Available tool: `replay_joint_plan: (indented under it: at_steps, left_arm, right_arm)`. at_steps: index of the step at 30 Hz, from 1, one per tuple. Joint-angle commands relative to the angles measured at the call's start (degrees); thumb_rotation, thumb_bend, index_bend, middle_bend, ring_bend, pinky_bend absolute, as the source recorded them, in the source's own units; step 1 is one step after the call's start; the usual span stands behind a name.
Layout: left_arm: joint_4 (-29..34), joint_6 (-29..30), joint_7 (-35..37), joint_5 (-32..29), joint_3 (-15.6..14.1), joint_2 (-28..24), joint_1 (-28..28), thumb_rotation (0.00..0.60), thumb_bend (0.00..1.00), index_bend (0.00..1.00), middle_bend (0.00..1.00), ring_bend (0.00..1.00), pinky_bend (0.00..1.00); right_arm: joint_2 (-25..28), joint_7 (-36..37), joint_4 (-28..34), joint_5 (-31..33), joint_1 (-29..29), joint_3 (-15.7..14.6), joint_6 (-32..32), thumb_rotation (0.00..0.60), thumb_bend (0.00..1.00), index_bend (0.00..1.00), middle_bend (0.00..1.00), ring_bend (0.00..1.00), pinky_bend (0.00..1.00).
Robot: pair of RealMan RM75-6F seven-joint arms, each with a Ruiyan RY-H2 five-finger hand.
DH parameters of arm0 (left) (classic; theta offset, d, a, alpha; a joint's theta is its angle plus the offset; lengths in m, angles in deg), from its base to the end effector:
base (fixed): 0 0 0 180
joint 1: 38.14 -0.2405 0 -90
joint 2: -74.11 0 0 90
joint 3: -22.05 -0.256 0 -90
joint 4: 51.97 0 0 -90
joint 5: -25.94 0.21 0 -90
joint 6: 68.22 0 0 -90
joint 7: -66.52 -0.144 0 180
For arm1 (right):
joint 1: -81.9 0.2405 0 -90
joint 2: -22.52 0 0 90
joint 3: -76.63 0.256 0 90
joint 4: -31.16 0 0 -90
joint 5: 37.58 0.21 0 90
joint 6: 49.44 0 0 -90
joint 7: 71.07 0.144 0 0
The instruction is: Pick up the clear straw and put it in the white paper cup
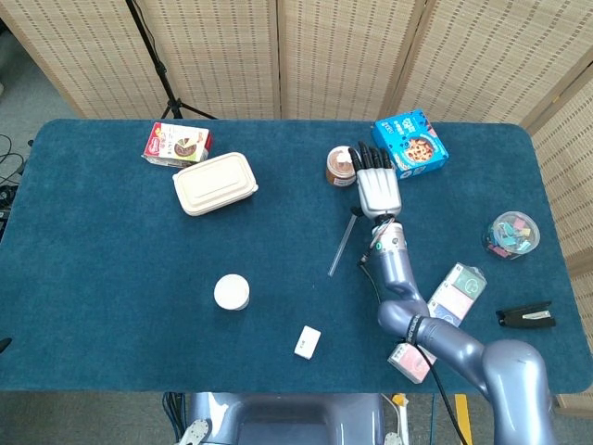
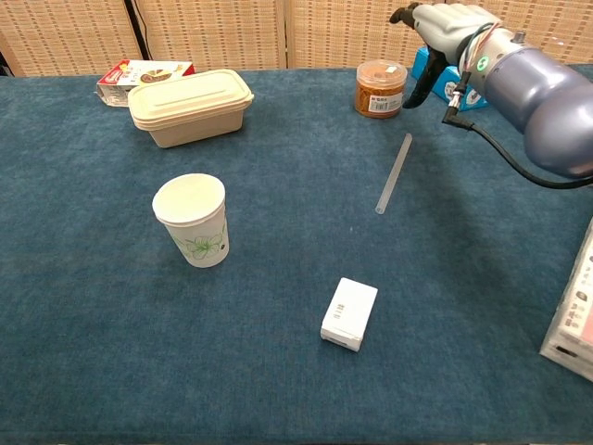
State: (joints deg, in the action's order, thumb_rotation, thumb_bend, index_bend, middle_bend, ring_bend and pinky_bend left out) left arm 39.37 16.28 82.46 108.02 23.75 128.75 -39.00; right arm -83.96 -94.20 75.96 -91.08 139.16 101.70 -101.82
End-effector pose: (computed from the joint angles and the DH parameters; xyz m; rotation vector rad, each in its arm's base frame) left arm -0.3501 0.1433 0.2177 -1.2192 -1.0601 -0.8622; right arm -0.1231 -0.4718 -0.0089 1.4902 -0.7941 0.8934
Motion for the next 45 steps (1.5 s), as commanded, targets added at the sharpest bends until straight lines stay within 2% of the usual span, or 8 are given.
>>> replay_joint_plan:
  at_steps: [1, 6, 9, 11, 15, 20, 30, 45]
  left_arm:
    - [0.12, -0.41, -0.32, -0.36, 0.12, 0.03, 0.2, 0.6, 0.0, 0.0, 0.0, 0.0, 0.0]
    - [0.49, -0.97, -1.14, -0.87, 0.29, 0.05, 0.49, 0.6, 0.0, 0.0, 0.0, 0.0, 0.0]
    - [0.72, -1.39, -1.69, -1.06, 0.33, 0.09, 0.72, 0.6, 0.0, 0.0, 0.0, 0.0, 0.0]
    - [0.88, -1.59, -1.97, -1.18, 0.35, 0.1, 0.83, 0.6, 0.0, 0.0, 0.0, 0.0, 0.0]
    - [1.11, -1.79, -2.37, -1.25, 0.36, 0.09, 0.95, 0.6, 0.0, 0.0, 0.0, 0.0, 0.0]
    - [1.21, -2.02, -2.5, -1.36, 0.34, 0.08, 1.04, 0.6, 0.0, 0.0, 0.0, 0.0, 0.0]
    - [1.18, -2.28, -2.58, -1.5, 0.35, 0.07, 1.16, 0.6, 0.0, 0.0, 0.0, 0.0, 0.0]
    - [0.95, -2.09, -2.02, -1.34, 0.27, 0.01, 1.02, 0.6, 0.0, 0.0, 0.0, 0.0, 0.0]
  right_arm:
    - [-2.97, 1.56, -4.35, -0.56, 0.99, -0.91, 1.59, 0.6, 0.0, 0.0, 0.0, 0.0, 0.0]
    - [-2.0, 8.88, -3.04, -4.19, 0.48, -2.51, 4.5, 0.6, 0.0, 0.01, 0.0, 0.0, 0.0]
    - [0.93, 11.95, 0.6, -7.25, 0.05, -4.36, 6.86, 0.6, 0.02, 0.08, 0.0, 0.0, 0.0]
    - [2.84, 12.71, 2.69, -9.42, -0.09, -5.84, 7.83, 0.6, 0.16, 0.13, 0.0, 0.0, 0.0]
    - [5.96, 11.88, 5.05, -11.81, 0.35, -8.37, 11.05, 0.6, 0.62, 0.2, 0.04, 0.0, 0.0]
    - [7.73, 6.16, 4.2, -13.16, 1.69, -11.63, 14.64, 0.6, 0.81, 0.23, 0.04, 0.0, 0.0]
    - [8.06, -5.64, 2.84, -14.55, 2.83, -15.37, 13.95, 0.6, 0.92, 0.25, 0.0, 0.0, 0.0]
    - [6.17, -9.69, -0.27, -13.68, 2.54, -17.02, 15.33, 0.6, 0.95, 0.29, 0.0, 0.0, 0.0]
